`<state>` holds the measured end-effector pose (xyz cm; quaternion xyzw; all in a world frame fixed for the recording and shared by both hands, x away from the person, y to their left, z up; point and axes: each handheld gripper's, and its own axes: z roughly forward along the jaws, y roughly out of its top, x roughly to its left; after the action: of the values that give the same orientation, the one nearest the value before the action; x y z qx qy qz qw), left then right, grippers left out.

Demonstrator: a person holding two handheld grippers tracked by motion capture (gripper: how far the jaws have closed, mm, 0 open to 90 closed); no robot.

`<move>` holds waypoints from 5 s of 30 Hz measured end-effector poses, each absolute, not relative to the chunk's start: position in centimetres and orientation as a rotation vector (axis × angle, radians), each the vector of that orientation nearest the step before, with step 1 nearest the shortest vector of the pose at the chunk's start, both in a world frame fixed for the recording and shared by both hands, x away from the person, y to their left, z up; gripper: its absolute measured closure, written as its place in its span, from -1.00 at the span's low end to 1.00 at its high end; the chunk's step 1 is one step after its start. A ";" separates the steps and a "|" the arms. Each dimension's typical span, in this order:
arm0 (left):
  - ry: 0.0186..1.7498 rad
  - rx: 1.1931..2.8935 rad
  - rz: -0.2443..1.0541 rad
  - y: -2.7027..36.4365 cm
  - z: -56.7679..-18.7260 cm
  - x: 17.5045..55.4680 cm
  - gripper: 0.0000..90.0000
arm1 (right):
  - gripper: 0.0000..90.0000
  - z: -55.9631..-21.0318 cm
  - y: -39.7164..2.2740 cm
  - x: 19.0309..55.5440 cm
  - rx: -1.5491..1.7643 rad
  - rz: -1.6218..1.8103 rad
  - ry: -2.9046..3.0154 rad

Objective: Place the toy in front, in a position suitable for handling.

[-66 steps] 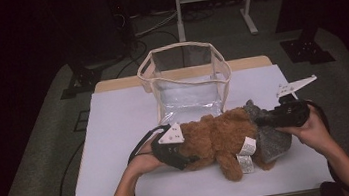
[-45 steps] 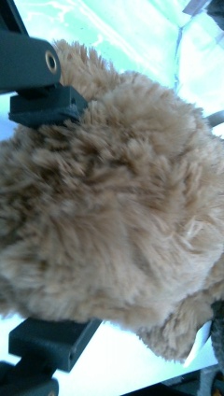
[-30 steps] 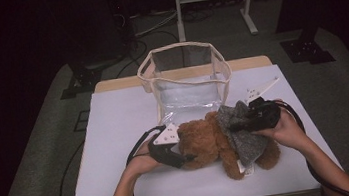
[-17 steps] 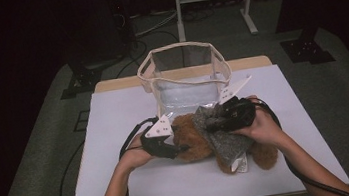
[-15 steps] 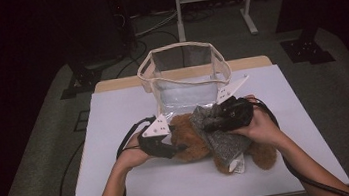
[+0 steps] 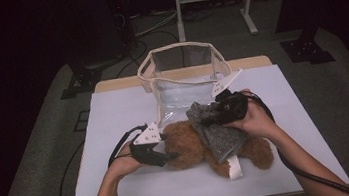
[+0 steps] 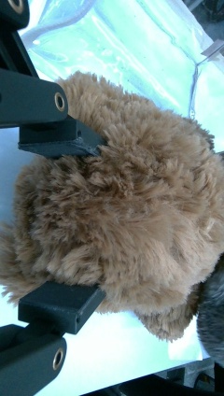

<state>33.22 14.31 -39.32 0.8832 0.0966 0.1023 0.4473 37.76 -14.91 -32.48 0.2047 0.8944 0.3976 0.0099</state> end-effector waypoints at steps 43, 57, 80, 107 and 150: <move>0.137 2.187 0.397 14.3 -40.2 30.5 -0.16 | 0.70 -33.9 -6.2 40.4 0.542 1.192 2.994; 0.267 2.110 0.379 15.0 -40.1 32.8 -0.25 | 0.70 -33.1 -10.6 39.2 0.581 1.108 2.929; 0.289 2.116 0.361 14.0 -40.6 33.5 -0.39 | 0.70 -33.5 -8.8 36.9 0.454 1.184 2.914; 0.164 2.178 0.301 12.5 -39.1 32.4 -0.42 | 0.70 -33.3 -14.5 36.5 0.594 1.111 2.888; 0.139 2.285 0.172 12.8 -38.8 31.7 -0.42 | 0.70 -33.7 -11.6 34.3 0.422 1.119 2.912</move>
<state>31.73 12.84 -38.81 0.9075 0.0553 0.0684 0.4106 34.32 -11.62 -33.72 0.1340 0.9250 0.3555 -0.0031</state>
